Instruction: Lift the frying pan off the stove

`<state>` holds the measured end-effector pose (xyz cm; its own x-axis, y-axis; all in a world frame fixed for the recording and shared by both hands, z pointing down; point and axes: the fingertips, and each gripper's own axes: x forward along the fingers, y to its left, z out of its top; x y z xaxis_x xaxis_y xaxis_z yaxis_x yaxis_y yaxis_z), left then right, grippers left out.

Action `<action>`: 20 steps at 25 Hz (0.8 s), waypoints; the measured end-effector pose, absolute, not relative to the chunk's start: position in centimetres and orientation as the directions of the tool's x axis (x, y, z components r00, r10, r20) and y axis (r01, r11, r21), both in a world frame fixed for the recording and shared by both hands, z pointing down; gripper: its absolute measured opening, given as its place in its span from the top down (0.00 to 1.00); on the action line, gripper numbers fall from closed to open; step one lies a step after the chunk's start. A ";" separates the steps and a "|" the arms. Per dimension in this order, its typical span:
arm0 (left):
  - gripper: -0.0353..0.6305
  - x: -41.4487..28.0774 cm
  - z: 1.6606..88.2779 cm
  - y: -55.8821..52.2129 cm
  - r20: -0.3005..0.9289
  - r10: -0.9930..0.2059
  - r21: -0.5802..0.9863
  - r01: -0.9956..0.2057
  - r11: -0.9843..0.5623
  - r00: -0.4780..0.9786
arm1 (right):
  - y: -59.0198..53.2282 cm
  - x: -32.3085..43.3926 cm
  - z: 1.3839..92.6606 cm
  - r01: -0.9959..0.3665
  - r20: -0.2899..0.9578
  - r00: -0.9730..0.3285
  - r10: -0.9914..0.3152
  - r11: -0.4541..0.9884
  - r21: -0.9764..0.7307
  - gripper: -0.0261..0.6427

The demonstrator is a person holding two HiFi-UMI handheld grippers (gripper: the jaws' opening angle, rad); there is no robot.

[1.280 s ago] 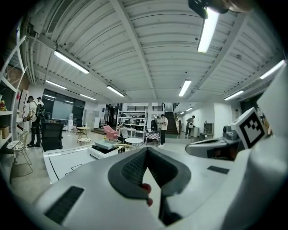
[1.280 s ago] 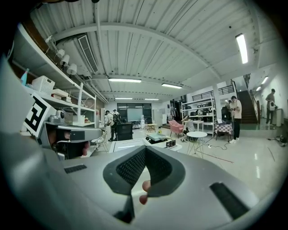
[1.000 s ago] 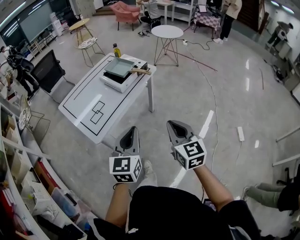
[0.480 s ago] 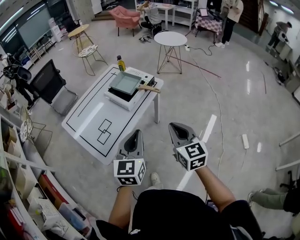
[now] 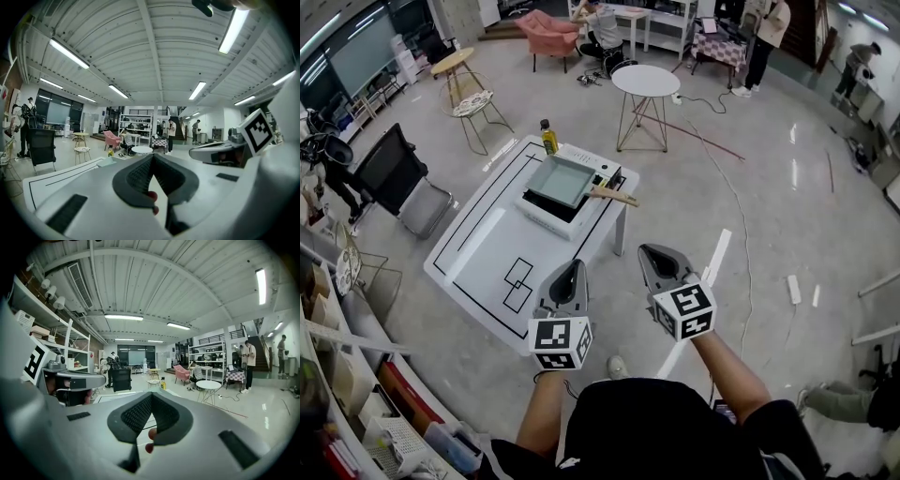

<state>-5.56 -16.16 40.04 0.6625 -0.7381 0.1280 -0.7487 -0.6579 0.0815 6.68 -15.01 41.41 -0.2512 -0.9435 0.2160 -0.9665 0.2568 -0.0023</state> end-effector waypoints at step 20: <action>0.93 -6.0 41.6 -22.9 0.140 -0.741 0.111 -0.754 -0.648 0.657 | -21.9 6.2 42.9 -0.961 0.239 -0.268 -0.933 0.278 0.011 0.97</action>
<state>-6.00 -22.92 41.60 0.6571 -0.7407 0.1398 -0.7538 -0.6477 0.1111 6.22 -21.89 42.85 -0.2675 -0.9335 0.2389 -0.9605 0.2780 0.0107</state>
